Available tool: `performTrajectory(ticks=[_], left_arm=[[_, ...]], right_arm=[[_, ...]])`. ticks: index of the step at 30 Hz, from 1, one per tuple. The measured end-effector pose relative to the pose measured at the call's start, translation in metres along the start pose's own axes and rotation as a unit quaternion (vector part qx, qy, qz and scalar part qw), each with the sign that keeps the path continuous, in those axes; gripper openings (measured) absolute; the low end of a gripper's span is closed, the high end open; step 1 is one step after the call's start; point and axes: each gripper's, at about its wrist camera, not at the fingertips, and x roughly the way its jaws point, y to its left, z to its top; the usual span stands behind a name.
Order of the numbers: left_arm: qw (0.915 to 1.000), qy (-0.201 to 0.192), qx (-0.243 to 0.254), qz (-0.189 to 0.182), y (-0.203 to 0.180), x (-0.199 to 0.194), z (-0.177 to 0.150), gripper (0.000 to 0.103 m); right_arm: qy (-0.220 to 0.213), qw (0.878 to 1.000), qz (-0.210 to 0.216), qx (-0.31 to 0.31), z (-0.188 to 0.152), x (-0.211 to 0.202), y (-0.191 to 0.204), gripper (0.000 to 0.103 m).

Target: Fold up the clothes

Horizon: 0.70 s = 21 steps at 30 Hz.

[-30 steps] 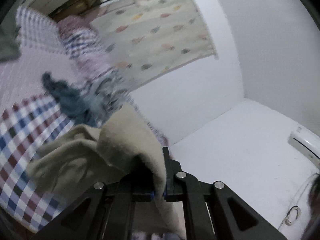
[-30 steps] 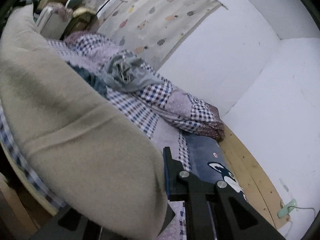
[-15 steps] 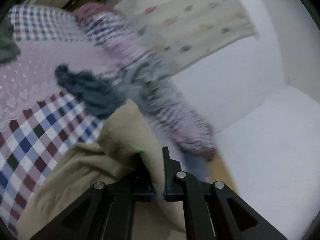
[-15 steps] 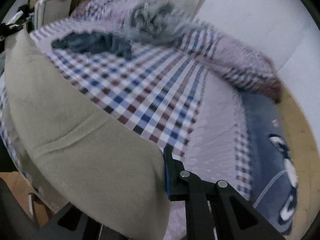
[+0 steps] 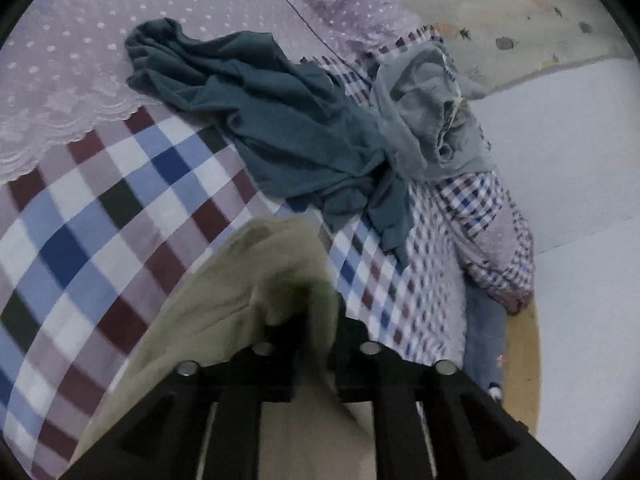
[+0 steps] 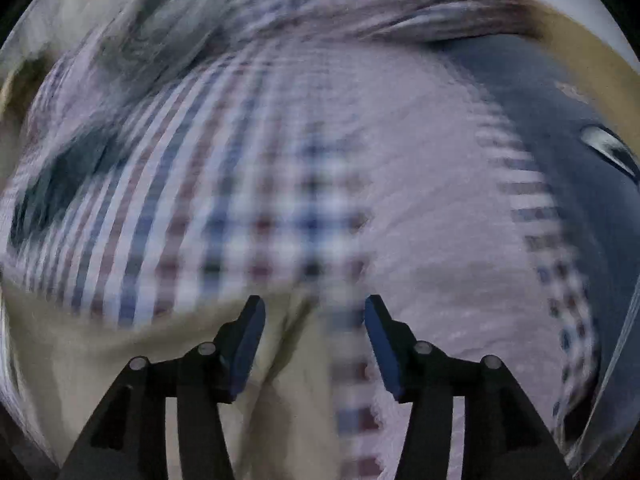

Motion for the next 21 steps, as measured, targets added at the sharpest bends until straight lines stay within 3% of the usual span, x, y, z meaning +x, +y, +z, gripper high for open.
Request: performTrajectory(ticks=[1, 2, 3, 6, 13, 17, 21], left_arm=[[0.9998, -0.005, -0.005, -0.018, 0.002, -0.002, 0.004, 0.052], [0.9993, -0.014, -0.010, -0.034, 0.004, -0.006, 0.008, 0.074], [0.9985, -0.027, -0.014, -0.045, 0.007, -0.012, 0.012, 0.087], [0.9965, -0.059, -0.013, -0.058, 0.016, -0.035, 0.021, 0.087], [0.9908, -0.100, 0.088, 0.024, 0.044, -0.096, -0.008, 0.087], [0.9850, -0.089, 0.136, 0.059, 0.070, -0.126, -0.047, 0.087], [0.9854, -0.052, 0.136, 0.089, 0.099, -0.137, -0.085, 0.087]], right_arm=[[-0.022, 0.999, 0.000, 0.031, -0.002, -0.008, -0.011, 0.063], [-0.039, 0.998, 0.004, 0.056, -0.006, -0.014, -0.021, 0.067], [-0.040, 0.997, 0.018, 0.064, -0.013, -0.017, -0.028, 0.070], [-0.038, 0.994, 0.061, 0.081, -0.043, -0.022, -0.040, 0.069], [-0.028, 0.988, 0.124, 0.090, -0.160, -0.048, -0.027, 0.069], [-0.043, 0.988, 0.127, 0.078, -0.211, -0.066, -0.001, 0.069], [-0.065, 0.989, 0.131, 0.033, -0.237, -0.086, 0.033, 0.069]])
